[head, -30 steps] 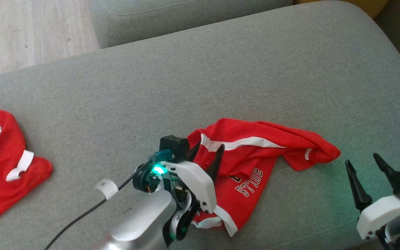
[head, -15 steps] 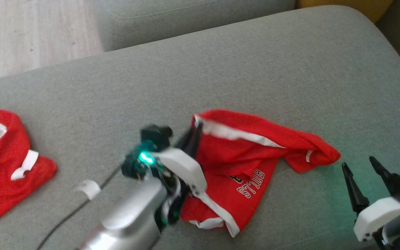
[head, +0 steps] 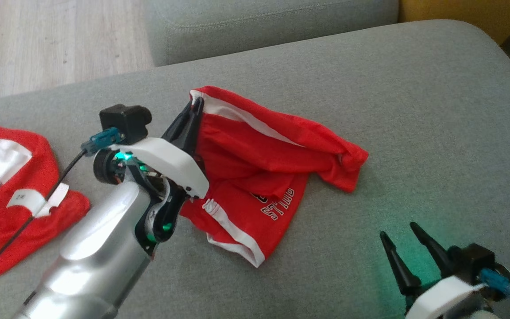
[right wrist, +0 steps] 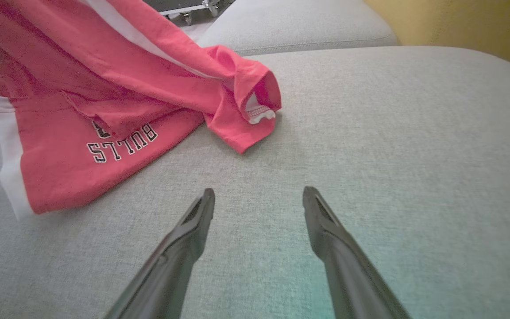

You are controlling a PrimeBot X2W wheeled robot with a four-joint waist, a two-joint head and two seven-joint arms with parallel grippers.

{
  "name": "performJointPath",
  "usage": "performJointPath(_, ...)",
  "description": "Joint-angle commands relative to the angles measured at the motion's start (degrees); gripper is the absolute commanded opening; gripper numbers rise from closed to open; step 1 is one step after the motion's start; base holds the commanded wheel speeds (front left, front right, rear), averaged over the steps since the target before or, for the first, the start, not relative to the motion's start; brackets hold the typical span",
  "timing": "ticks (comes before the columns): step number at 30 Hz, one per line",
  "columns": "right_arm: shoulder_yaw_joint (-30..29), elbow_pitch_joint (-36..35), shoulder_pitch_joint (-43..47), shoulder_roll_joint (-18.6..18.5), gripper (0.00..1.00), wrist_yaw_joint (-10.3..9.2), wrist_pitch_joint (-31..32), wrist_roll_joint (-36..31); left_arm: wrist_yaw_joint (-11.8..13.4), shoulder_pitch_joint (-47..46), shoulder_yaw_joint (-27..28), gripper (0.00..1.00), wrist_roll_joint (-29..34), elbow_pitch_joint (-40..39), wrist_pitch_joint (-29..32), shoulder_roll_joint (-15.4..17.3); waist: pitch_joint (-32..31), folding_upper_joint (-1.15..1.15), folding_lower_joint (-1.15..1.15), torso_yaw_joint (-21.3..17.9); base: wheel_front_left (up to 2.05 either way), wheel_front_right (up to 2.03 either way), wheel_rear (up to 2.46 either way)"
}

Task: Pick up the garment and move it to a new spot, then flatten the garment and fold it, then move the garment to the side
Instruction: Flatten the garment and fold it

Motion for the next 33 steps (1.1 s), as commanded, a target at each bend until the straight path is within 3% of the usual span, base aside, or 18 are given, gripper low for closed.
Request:
performJointPath(1,1.8,0.2,-3.9,-1.6,1.0,-0.04,-1.9,0.8,-0.1,-3.5,2.2,0.0,0.0,-2.2,0.3,1.6,0.3,0.0,0.0,0.3,0.0,0.0,0.0)
performJointPath(8,4.3,12.4,-14.6,1.3,1.0,-0.04,-7.6,4.3,0.2,-3.9,1.0,0.0,0.5,-3.4,1.1,1.1,1.9,0.0,0.0,2.3,0.0,0.0,0.0)
performJointPath(13,8.8,19.2,-21.2,0.8,1.0,-0.04,-9.4,6.7,0.3,-5.1,0.5,0.0,1.0,-3.8,1.2,0.5,3.4,0.0,0.0,4.2,0.0,0.0,0.0)
performJointPath(14,9.8,21.4,-23.4,0.8,0.92,-0.04,-10.0,7.2,0.3,-5.6,0.4,0.0,1.2,-3.8,1.2,0.2,4.1,0.0,0.0,4.9,0.0,0.0,0.0)
performJointPath(15,9.8,21.4,-23.4,0.8,0.92,-0.04,-10.0,7.2,0.3,-5.6,0.4,0.0,1.2,-3.8,1.2,0.2,4.1,0.0,0.0,4.9,0.0,0.0,0.0)
performJointPath(19,10.5,23.3,-26.9,1.0,0.02,-0.04,-10.5,8.4,0.3,-6.3,0.1,0.0,1.5,-3.9,1.3,0.0,5.1,0.0,0.0,5.8,0.0,0.0,0.0)
performJointPath(27,7.4,15.5,-28.2,0.6,0.0,-0.04,-10.5,8.6,-0.5,-5.4,0.9,0.0,1.1,-4.3,-0.3,1.4,4.4,0.0,0.0,4.8,0.0,0.0,0.0)
performJointPath(33,-0.7,5.0,-24.0,-1.5,0.0,-0.04,-10.5,9.6,-2.3,-1.0,2.2,0.0,-0.9,-9.4,-1.4,4.9,1.5,0.0,0.0,3.0,0.0,0.0,0.0)
